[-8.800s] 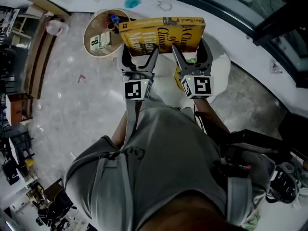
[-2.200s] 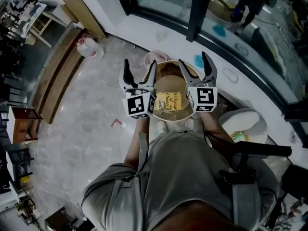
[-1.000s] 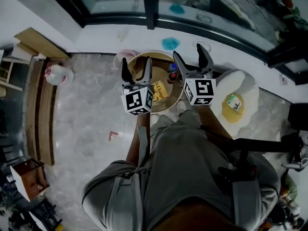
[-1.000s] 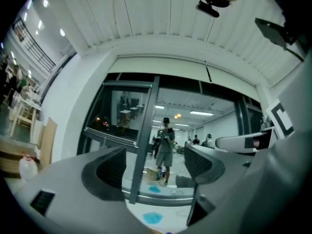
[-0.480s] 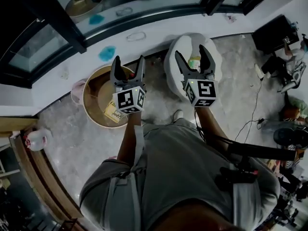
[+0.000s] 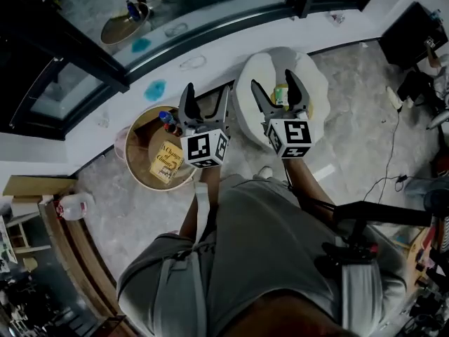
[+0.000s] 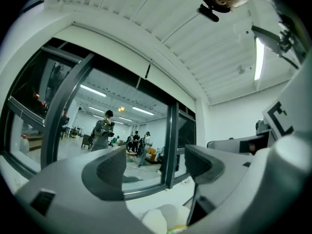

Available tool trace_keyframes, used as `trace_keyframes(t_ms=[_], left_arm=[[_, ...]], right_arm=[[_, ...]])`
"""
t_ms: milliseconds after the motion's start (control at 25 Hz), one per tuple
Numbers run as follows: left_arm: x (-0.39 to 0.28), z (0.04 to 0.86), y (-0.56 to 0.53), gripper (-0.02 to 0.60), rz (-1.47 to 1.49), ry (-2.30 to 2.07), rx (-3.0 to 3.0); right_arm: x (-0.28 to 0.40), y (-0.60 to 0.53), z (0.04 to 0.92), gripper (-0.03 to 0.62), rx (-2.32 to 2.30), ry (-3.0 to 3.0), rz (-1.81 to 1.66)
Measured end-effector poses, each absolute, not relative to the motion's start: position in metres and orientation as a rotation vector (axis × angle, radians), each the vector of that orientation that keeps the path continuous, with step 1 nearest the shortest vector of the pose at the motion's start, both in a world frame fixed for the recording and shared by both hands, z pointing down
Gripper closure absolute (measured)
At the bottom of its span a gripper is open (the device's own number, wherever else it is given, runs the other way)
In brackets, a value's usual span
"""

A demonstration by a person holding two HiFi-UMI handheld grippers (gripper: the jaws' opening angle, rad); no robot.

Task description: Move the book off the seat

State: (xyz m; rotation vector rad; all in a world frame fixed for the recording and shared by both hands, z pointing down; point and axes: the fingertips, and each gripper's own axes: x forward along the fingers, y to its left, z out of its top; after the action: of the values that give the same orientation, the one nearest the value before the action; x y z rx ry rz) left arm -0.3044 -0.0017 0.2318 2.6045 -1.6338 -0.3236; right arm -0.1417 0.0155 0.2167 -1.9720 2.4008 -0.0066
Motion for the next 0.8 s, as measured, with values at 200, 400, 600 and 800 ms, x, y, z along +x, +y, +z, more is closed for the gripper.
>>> trace_keyframes(t_ms=[200,400,600,800], left_arm=[[-0.211,0.24,0.005,0.216,-0.28,-1.53,2.622],[-0.132,0.237,0.003,0.216,-0.257,-1.376,2.675],[-0.086,0.254,-0.022,0.217,-0.211,-1.281,2.706],[-0.042,0.278,-0.057,0.218,-0.233,-1.192,2.698]], right_arm=[[-0.059,0.028,0.229,0.215,-2.002,2.335,-0.053],[0.018,0.034,0.242,0.215,-2.053,2.222,-0.123],[0.069,0.031,0.266,0.215,-2.146,2.113,-0.168],[0.102,0.025,0.279,0.215,-2.242,2.089,-0.183]])
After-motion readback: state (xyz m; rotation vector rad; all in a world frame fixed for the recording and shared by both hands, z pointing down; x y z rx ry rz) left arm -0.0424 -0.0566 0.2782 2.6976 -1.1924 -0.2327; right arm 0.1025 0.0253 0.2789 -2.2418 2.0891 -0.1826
